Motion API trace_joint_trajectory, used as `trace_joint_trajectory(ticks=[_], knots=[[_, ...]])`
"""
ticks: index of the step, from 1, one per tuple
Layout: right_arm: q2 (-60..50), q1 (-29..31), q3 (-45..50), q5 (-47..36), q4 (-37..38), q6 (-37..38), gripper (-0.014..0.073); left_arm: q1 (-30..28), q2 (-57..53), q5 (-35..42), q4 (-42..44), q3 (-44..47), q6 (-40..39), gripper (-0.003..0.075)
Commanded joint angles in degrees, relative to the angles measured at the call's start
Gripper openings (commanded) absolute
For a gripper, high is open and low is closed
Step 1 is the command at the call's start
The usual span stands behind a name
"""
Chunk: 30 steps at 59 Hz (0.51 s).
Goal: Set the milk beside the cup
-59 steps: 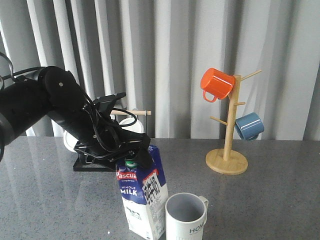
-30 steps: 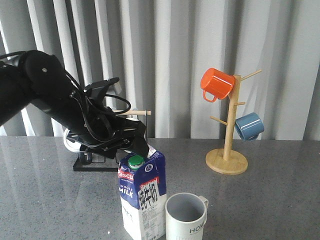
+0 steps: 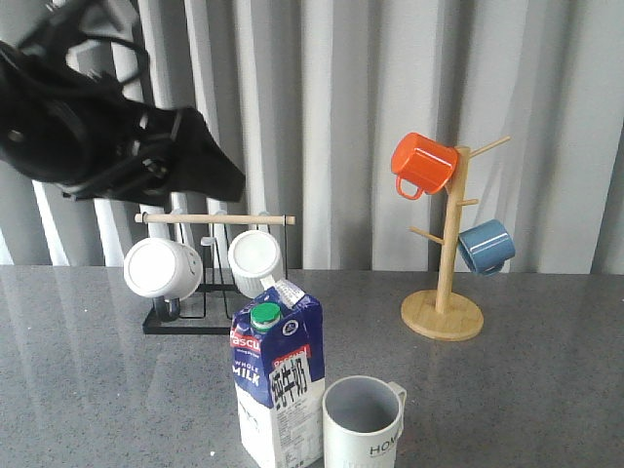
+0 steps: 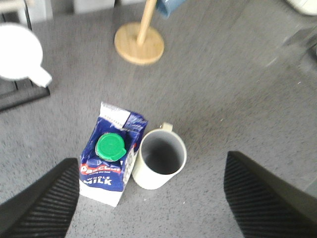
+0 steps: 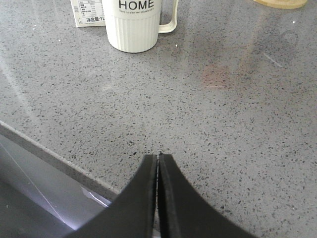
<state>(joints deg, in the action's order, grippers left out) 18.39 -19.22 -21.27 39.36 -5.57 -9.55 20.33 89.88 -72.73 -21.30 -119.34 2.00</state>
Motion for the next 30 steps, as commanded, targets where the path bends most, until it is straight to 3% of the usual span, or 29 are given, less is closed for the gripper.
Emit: trace_joint_trajectory(ticks=[1, 10, 23, 30], knots=[[0.5, 0.0, -1.6, -3.2, -0.2, -0.3, -0.0006, 0.3, -6.6, 1.2, -1.3, -1.8, 0.3, 0.0538], [0.5, 0.0, -1.6, -3.2, -0.2, -0.4, -0.0006, 0.3, -13.5, 1.2, 3.5, 0.8, 1.7, 0.0369], [0.5, 0.0, -1.6, -3.2, -0.2, -0.5, -0.0006, 0.3, -24.7, 1.2, 10.5, 15.4, 1.8, 0.0003], [0.5, 0.0, -1.6, -3.2, -0.2, -0.5, -0.0006, 0.3, -30.2, 2.4, 10.5, 27.0, 1.7, -0.0008]])
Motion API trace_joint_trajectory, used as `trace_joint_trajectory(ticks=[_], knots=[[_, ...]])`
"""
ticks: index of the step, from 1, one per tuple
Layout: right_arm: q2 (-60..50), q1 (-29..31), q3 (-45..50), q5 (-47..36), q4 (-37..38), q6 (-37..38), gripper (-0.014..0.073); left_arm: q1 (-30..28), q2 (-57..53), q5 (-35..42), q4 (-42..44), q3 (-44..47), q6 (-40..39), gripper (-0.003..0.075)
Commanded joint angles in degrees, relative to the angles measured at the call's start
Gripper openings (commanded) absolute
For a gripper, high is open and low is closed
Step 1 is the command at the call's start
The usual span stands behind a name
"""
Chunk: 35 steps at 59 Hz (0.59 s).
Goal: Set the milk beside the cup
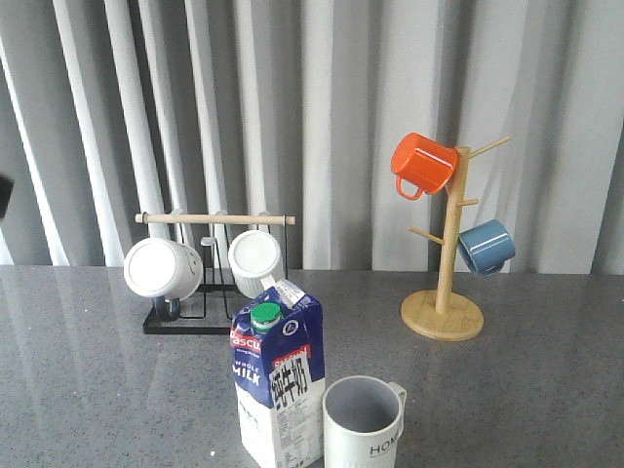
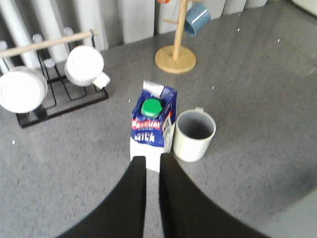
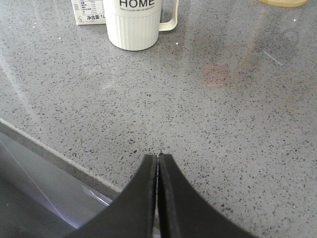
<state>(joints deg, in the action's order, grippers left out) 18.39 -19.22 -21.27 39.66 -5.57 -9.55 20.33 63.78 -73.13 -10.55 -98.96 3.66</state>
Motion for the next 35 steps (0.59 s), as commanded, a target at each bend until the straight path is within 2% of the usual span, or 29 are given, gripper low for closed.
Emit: trace_joint_trajectory(ticks=[1, 7, 16, 23, 35], knots=[[0.5, 0.0, -1.6, -3.5, -0.2, -0.5, -0.0006, 0.3, -5.2, 3.5, -0.3, 8.1, 0.0, -0.0008], [0.5, 0.0, -1.6, -3.5, -0.2, -0.5, -0.0006, 0.3, -11.3, 9.7, -0.7, 18.7, -0.4, -0.0008], [0.5, 0.0, -1.6, -3.5, -0.2, -0.5, -0.0006, 0.3, -20.9, 18.2, -3.8, 32.5, -5.4, -0.0007], [0.5, 0.0, -1.6, -3.5, -0.2, -0.5, -0.0006, 0.3, -27.0, 17.8, -5.2, 39.6, -6.1, -0.0007], [0.5, 0.0, -1.6, -3.5, -0.2, -0.5, -0.0006, 0.3, -33.6, 13.6, -4.6, 44.6, -6.0, -0.0007]])
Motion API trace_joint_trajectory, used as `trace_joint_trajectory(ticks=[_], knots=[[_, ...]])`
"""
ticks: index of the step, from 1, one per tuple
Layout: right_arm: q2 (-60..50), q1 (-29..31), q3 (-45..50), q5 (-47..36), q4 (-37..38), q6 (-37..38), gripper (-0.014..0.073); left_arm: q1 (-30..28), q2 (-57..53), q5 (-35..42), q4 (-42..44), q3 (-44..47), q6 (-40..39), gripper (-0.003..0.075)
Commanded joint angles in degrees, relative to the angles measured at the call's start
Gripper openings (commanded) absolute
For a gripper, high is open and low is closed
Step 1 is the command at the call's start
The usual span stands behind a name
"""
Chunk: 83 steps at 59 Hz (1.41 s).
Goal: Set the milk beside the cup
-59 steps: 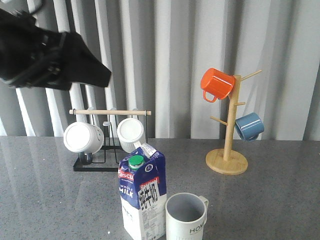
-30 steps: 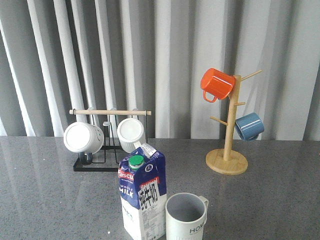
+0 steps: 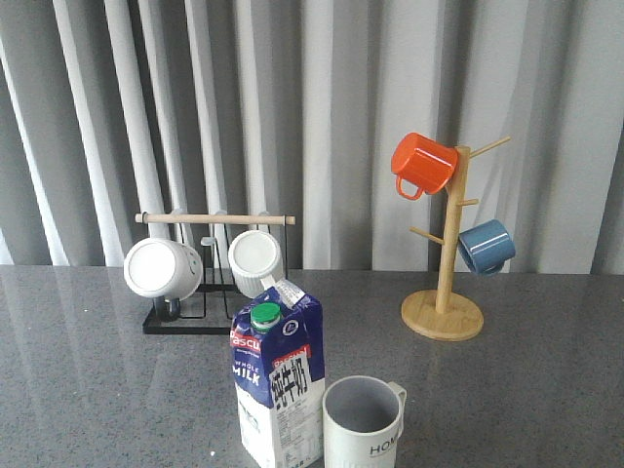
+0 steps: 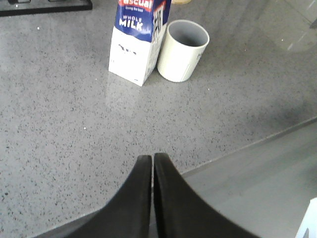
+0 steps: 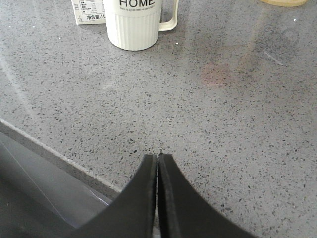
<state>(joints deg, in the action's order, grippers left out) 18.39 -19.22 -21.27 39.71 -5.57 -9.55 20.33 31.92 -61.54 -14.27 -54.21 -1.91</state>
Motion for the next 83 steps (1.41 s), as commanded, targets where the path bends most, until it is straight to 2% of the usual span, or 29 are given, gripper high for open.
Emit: trace_joint_trajectory(ticks=[1, 11, 15, 20, 24, 36, 42, 48, 50, 53, 59, 68, 83], knots=[[0.5, 0.0, -1.6, -3.6, -0.2, -0.5, -0.0006, 0.3, -2.2, 2.0, -0.5, -0.2, -0.4, -0.0007], [0.5, 0.0, -1.6, -3.6, -0.2, -0.5, -0.0006, 0.3, -3.8, 4.6, 1.9, 0.0, -0.4, -0.0007], [0.5, 0.0, -1.6, -3.6, -0.2, -0.5, -0.0006, 0.3, -3.8, 7.9, 2.6, 1.2, -0.2, -0.0007], [0.5, 0.0, -1.6, -3.6, -0.2, -0.5, -0.0006, 0.3, -4.0, 16.9, 4.8, 5.3, -0.1, -0.0007], [0.5, 0.0, -1.6, -3.6, -0.2, -0.5, -0.0006, -0.1, -4.8, 27.2, 7.4, 11.2, 0.6, -0.0007], [0.5, 0.0, -1.6, -3.6, -0.1, -0.5, -0.0006, -1.5, -11.4, 58.4, 9.4, 34.5, 1.0, -0.0007], [0.5, 0.0, -1.6, -3.6, -0.1, -0.5, -0.0006, -1.5, -16.8, 69.9, 9.4, 45.2, 1.0, -0.0007], [0.5, 0.0, -1.6, -3.6, -0.1, -0.5, -0.0006, -2.3, -23.3, 76.9, 8.9, 54.6, 0.7, -0.0007], [0.5, 0.0, -1.6, -3.6, -0.1, -0.5, -0.0006, -2.8, -25.6, 76.1, 8.9, 55.2, 0.3, -0.0007], [0.5, 0.0, -1.6, -3.6, -0.2, -0.5, -0.0006, -3.6, -28.5, 68.8, 9.1, 54.0, 0.8, -0.0007], [0.5, 0.0, -1.6, -3.6, -0.1, -0.5, -0.0006, -6.5, -33.9, 64.2, 9.1, 53.9, 3.8, -0.0007], [0.5, 0.0, -1.6, -3.6, -0.3, -0.5, -0.0006, -9.9, -32.8, 63.3, 9.1, 54.8, 4.1, -0.0007], [0.5, 0.0, -1.6, -3.6, -0.3, -0.5, -0.0006, -10.8, -32.6, 64.0, 9.7, 54.8, 6.1, -0.0007]])
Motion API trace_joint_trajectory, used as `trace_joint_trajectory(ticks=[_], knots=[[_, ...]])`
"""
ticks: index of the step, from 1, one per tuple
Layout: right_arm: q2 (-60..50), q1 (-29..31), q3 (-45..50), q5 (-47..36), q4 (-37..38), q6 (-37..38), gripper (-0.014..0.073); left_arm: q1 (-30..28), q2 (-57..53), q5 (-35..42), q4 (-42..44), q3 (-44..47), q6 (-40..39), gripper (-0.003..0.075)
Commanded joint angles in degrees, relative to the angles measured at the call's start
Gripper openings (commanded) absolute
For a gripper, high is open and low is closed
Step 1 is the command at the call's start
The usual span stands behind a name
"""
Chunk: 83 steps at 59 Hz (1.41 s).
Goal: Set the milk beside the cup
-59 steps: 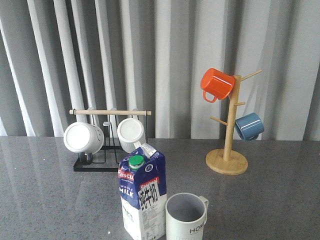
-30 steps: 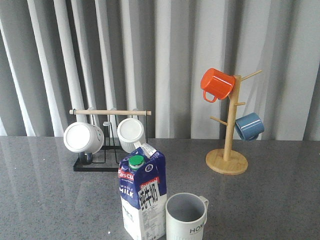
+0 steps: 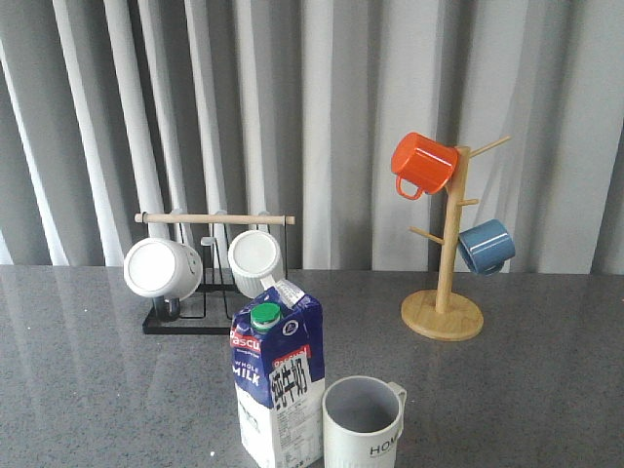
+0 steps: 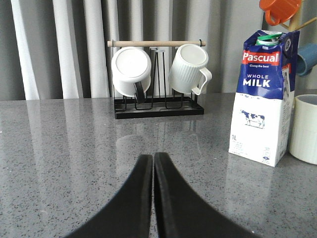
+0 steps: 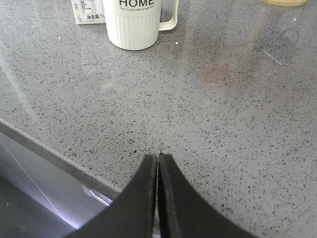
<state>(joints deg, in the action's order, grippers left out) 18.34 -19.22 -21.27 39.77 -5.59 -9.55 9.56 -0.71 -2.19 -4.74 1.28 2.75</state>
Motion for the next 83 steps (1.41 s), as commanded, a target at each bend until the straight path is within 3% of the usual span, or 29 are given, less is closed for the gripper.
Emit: trace_joint_trajectory(ticks=[1, 11, 26, 83], knots=[[0.5, 0.0, -1.6, -3.6, -0.3, -0.5, -0.0006, 0.0, 0.0, 4.7, 0.1, -0.7, 1.9, -0.0007], [0.5, 0.0, -1.6, -3.6, -0.3, -0.5, -0.0006, -1.3, 0.0, 10.3, -0.1, -0.7, 7.0, -0.0007], [0.5, 0.0, -1.6, -3.6, -0.3, -0.5, -0.0006, -8.6, 0.0, 11.4, -3.8, -0.7, 5.0, -0.0007], [0.5, 0.0, -1.6, -3.6, -0.3, -0.5, -0.0006, -9.0, 0.0, 11.2, -4.0, -1.1, 3.5, -0.0007]])
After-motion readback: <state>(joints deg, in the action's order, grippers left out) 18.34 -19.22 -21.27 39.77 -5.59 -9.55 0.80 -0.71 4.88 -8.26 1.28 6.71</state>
